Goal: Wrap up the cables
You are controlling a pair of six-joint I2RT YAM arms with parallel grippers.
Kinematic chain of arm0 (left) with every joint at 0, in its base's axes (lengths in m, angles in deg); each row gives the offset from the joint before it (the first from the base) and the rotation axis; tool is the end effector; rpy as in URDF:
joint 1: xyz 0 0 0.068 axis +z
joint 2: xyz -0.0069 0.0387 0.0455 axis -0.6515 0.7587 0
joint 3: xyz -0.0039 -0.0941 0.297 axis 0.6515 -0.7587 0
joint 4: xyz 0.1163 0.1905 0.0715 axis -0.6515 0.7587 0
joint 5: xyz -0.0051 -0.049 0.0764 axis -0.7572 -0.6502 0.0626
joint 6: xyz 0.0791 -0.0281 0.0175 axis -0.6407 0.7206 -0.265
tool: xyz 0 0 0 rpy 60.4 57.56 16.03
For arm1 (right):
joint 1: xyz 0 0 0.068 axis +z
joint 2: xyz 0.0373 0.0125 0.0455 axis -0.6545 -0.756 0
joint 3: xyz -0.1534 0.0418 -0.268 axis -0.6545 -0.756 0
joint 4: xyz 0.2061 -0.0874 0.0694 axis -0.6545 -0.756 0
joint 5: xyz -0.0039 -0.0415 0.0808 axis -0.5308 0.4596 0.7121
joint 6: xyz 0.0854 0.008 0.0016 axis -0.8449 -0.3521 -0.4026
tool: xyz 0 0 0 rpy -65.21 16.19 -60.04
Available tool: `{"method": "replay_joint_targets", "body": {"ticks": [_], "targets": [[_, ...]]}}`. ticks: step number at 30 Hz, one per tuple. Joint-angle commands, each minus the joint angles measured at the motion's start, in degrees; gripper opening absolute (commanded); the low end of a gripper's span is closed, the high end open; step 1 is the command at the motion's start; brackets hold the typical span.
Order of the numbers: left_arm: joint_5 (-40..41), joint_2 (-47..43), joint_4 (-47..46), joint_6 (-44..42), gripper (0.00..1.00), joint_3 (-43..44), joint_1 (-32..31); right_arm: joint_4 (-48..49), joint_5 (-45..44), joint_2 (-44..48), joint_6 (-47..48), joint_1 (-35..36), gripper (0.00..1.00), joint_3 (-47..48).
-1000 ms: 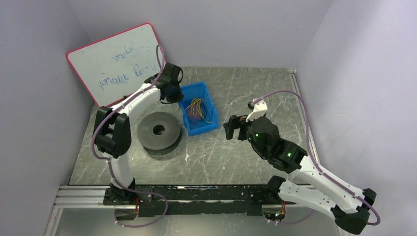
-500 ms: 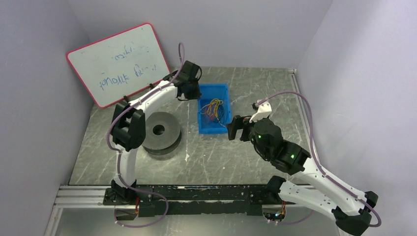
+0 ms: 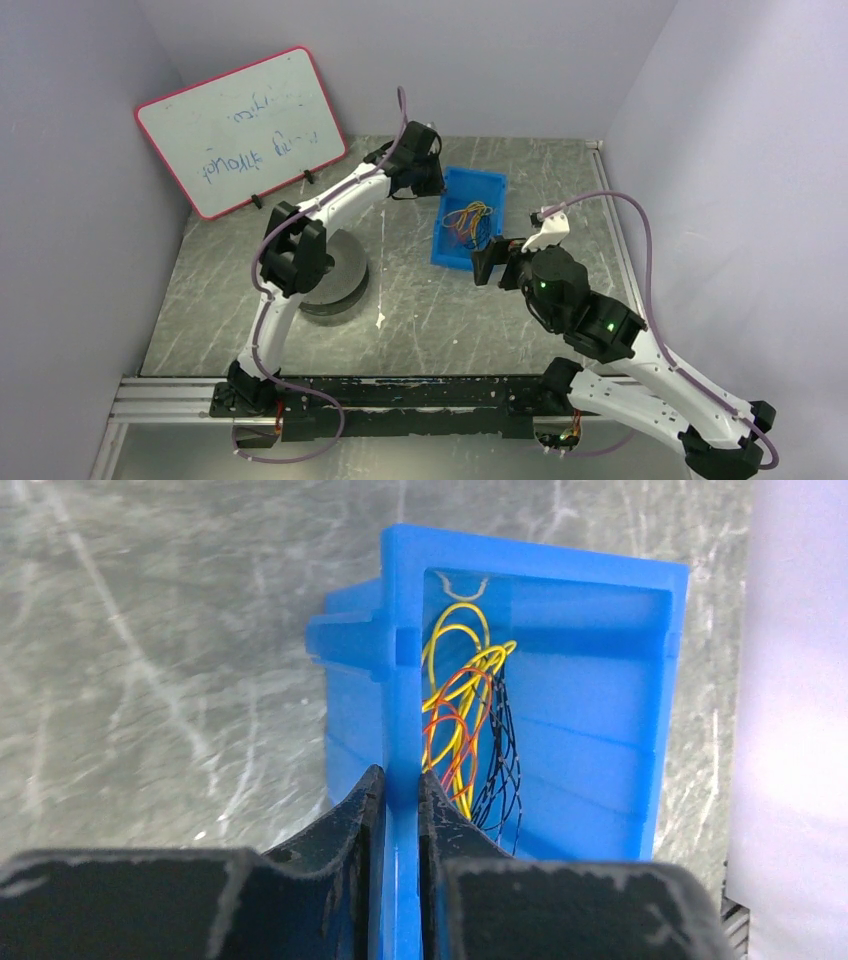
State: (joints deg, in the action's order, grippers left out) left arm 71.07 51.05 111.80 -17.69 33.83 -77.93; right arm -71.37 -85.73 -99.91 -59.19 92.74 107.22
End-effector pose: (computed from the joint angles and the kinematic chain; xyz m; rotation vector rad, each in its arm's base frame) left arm 0.4304 -0.3336 0.2544 -0.0177 2.4335 -0.7230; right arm 0.1010 0.0659 0.3505 -0.0659 1.8819 0.4247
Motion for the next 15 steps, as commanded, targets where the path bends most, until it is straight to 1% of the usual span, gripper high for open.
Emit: {"method": "replay_joint_targets", "body": {"ticks": [1, 7, 12, 15], "targets": [[-3.9, 3.3, -3.7, 2.6, 0.07, 5.4, -1.8, -2.2, -1.8, 1.6, -1.3, 0.1, 1.0, 1.9], [-2.5, 5.3, -4.7, 4.2, 0.08, 10.1, -3.3, -3.3, -2.6, 2.9, -2.0, 0.1, 1.0, 1.8], [-2.1, 5.0, -6.1, 4.9, 0.2, 10.1, -3.8, -4.5, -2.5, 2.9, -2.2, 0.1, 1.0, 2.5], [-2.1, 4.1, -7.0, 4.7, 0.31, 8.8, -3.7, -4.9, -2.6, 3.3, -2.3, 0.1, 1.0, 2.7]]}}
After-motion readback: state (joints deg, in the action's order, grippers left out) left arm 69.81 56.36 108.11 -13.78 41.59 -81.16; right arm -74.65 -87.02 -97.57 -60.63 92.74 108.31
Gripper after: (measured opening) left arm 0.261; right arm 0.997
